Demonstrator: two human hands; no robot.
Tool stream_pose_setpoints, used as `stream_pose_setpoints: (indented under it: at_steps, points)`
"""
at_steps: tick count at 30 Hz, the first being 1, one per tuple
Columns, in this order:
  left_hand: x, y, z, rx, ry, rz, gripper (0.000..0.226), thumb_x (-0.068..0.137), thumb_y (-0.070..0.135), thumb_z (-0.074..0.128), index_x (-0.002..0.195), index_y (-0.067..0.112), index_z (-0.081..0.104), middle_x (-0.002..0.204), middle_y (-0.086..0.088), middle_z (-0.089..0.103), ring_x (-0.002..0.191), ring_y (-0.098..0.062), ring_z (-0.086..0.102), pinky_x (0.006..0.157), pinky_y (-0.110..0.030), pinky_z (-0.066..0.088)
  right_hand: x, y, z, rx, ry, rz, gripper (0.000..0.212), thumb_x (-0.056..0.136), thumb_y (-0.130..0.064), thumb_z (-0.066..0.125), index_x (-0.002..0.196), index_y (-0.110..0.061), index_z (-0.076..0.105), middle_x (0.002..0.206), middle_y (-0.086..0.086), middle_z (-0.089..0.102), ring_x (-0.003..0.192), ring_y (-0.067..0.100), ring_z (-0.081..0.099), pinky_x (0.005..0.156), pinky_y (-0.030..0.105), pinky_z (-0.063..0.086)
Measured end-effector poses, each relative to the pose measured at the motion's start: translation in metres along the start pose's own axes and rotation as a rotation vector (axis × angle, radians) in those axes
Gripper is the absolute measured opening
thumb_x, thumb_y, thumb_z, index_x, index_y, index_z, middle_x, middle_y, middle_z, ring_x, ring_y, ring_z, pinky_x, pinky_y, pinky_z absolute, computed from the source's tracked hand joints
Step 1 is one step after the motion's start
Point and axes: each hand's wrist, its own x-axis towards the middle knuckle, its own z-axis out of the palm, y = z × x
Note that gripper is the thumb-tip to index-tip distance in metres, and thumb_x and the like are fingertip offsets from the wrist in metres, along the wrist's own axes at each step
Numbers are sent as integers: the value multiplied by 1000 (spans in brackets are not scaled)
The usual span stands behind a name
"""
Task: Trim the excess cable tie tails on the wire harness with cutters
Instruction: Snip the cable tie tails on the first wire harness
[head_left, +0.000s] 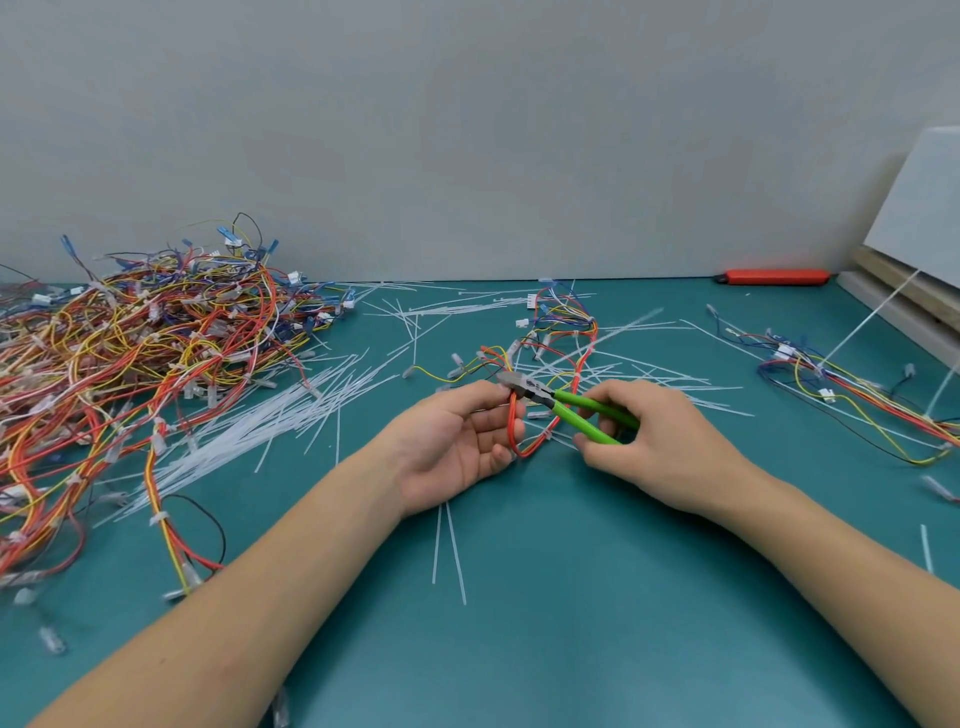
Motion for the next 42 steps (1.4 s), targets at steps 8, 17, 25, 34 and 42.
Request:
stream_pose_setpoints:
  at_steps: [8,17,25,34,42]
  points:
    - [-1,1,1,10,0,2,33,98,15,59,69,13,75,75,-3,69,64,-14,67,49,-22,49,-1,0,0,9,5,15,26,82,-30,82,99,-42,66,78,-16,62,76,4,57,67,14,42]
    - [-1,0,1,14,16,-1,18,97,14,59,81,11,68,77,-4,70,65,-15,68,49,-22,48,-2,-5,-1,-42,-17,-3,34,83,-35,79,112,-42,65,91,-18,65,94,3,58,81,16,42]
    - [1,-1,0,25,7,3,17,97,14,59,84,10,68,76,-4,69,64,-15,68,49,-21,48,-2,-1,1,-61,-33,14,44,81,-39,80,121,-40,63,98,-18,64,98,3,57,85,18,43]
    - [0,0,1,42,4,3,21,97,15,59,78,11,69,76,-4,68,65,-15,66,50,-21,48,-1,-1,-3,10,20,4,28,82,-28,82,102,-38,65,81,-16,61,76,3,56,68,10,40]
    - [-1,1,0,38,2,1,24,97,16,59,75,13,70,76,-3,67,65,-14,65,48,-21,46,0,2,-2,9,27,12,21,83,-30,82,91,-38,65,75,-14,58,65,6,51,60,16,39]
